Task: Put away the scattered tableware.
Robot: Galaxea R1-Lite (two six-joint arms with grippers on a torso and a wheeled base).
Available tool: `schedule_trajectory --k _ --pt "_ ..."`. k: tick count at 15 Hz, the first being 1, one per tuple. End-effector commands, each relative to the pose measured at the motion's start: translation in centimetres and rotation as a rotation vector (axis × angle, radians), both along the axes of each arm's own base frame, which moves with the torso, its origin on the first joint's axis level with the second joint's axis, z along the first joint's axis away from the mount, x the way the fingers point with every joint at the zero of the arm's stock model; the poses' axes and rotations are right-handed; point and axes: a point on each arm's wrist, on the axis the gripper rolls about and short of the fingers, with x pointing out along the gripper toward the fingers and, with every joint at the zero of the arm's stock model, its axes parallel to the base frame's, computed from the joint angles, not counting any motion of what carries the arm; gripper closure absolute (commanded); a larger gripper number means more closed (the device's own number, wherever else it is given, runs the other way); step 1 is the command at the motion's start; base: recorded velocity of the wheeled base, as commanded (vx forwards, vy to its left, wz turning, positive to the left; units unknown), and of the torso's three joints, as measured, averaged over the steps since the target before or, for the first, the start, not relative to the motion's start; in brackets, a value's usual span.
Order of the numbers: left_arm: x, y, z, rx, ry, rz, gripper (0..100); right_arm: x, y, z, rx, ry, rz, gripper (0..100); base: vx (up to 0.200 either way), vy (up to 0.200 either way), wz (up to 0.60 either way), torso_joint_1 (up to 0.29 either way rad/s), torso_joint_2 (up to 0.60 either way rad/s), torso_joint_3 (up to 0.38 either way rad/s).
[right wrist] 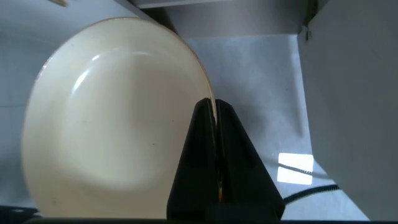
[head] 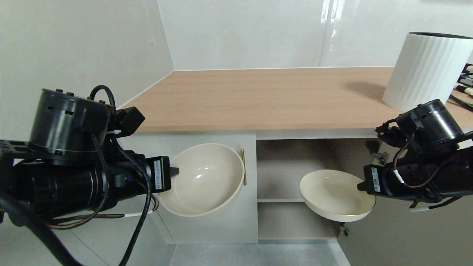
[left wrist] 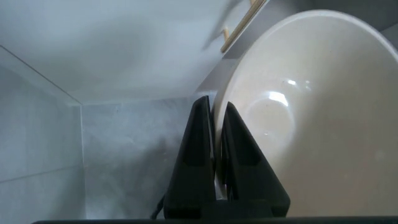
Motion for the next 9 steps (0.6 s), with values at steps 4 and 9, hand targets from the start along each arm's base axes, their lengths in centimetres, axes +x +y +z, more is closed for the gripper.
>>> schedule_trajectory --k 4,9 --pt "0.1 -0.06 -0.08 0.002 0.003 0.001 100 0.32 0.16 -0.38 -0.002 0.005 0.0 100 0.0 0.0 0.0 -0.129 0.45 0.321" --pt "0.12 -0.07 -0.16 0.003 0.005 0.001 100 0.58 0.29 -0.69 -0.008 0.014 -0.001 100 0.0 0.0 0.0 -0.06 0.3 0.22"
